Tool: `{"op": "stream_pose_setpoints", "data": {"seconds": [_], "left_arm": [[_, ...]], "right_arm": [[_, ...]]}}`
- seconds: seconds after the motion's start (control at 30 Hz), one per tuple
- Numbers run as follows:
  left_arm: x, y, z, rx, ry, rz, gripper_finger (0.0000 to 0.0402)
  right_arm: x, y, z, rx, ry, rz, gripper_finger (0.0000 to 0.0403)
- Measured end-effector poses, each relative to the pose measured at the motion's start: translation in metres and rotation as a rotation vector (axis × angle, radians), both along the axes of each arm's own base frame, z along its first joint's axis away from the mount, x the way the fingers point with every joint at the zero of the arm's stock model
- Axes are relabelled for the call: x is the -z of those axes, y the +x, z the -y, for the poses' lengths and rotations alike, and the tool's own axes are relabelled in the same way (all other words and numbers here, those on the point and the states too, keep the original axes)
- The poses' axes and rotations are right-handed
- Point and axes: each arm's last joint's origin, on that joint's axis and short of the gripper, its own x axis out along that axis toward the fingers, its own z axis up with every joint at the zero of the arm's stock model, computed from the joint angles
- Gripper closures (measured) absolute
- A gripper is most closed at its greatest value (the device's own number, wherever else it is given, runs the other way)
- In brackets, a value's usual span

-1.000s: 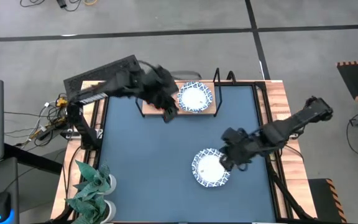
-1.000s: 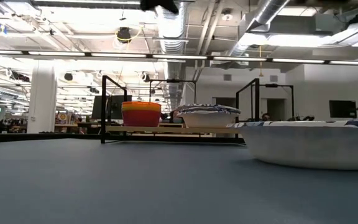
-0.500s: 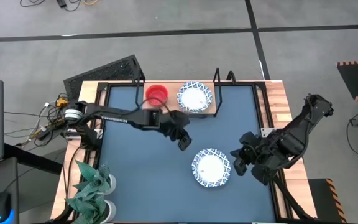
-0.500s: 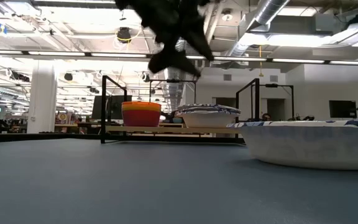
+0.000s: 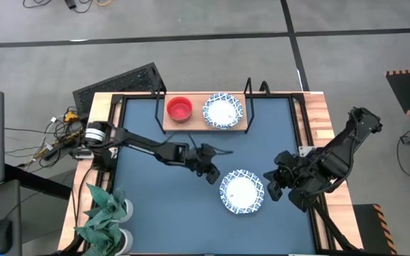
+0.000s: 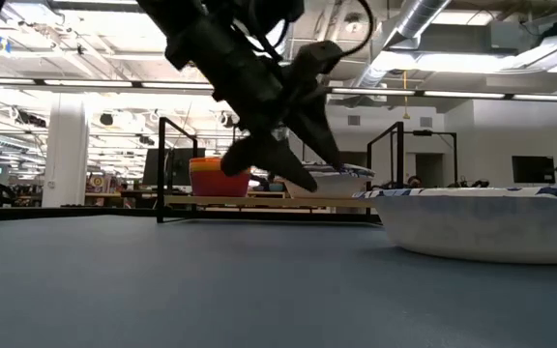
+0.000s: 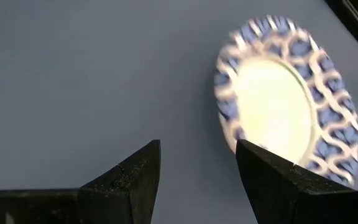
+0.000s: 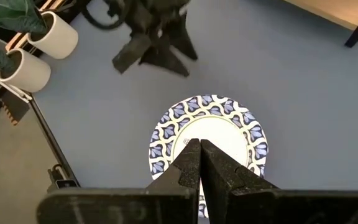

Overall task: Place and stack bowls onto a shelf
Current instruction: Stack the blue patterned paper bowl into the blue patterned paper bowl on the shelf

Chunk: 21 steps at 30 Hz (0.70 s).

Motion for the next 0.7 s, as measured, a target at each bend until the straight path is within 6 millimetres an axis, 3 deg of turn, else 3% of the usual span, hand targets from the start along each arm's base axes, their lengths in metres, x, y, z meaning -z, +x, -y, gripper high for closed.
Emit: {"op": "stream_pose_setpoints", "data": {"seconds": [0.5,0.7], "left_arm": [[0.05,0.025,0.01,0.059,-0.271,0.066,0.0207],[0.058,0.029,0.01,0.08,-0.328,0.078,0.022]], "right_arm": [[-0.001,0.0,-0.002,-0.001,0.015,0.012,0.0372],[-0.001,0.0,-0.002,-0.001,0.015,0.011,0.0372]]}}
